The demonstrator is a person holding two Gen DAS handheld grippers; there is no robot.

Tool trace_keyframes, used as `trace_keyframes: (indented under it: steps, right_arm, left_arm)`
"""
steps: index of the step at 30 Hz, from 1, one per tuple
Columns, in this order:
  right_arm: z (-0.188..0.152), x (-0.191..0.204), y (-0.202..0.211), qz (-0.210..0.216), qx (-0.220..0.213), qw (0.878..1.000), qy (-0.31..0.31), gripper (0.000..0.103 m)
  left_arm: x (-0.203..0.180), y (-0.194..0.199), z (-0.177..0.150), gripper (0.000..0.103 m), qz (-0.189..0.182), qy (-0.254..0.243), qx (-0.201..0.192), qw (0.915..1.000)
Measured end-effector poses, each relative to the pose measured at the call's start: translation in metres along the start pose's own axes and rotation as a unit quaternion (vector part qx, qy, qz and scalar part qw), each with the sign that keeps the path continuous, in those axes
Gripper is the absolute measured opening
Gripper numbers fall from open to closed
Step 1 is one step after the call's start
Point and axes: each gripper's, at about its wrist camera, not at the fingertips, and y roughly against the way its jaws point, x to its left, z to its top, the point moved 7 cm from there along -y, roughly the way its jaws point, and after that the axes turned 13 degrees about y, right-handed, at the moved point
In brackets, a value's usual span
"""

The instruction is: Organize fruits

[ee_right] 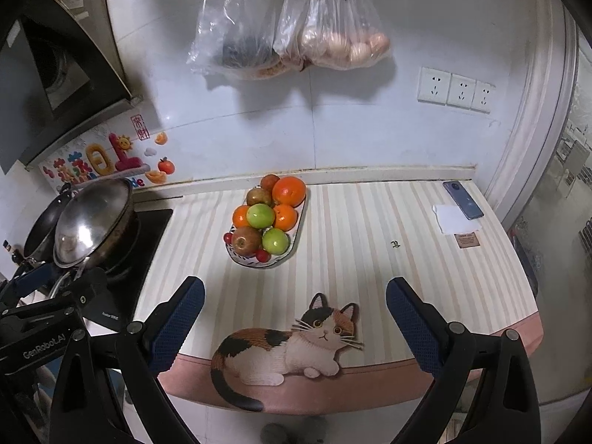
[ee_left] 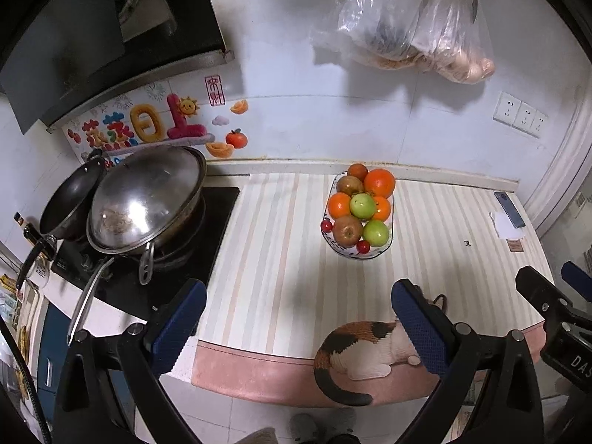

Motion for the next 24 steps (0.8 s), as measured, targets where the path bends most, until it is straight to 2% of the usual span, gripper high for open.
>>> trace_keyframes:
  steps: [6,24]
  right_arm:
    - [-0.001,-0.002,-0.013,0.006,0.009,1.000,-0.001,0.101]
    - [-0.005,0.005,-0.017,0.010,0.013,1.000,0.004,0.101]
  left_arm:
    - [-0.004,-0.006,0.001,0.102,0.002,-0.003,0.003,1.0000]
    - [-0.006,-0.007,0.002,0.102,-0.002,-0.004,0.004,1.0000]
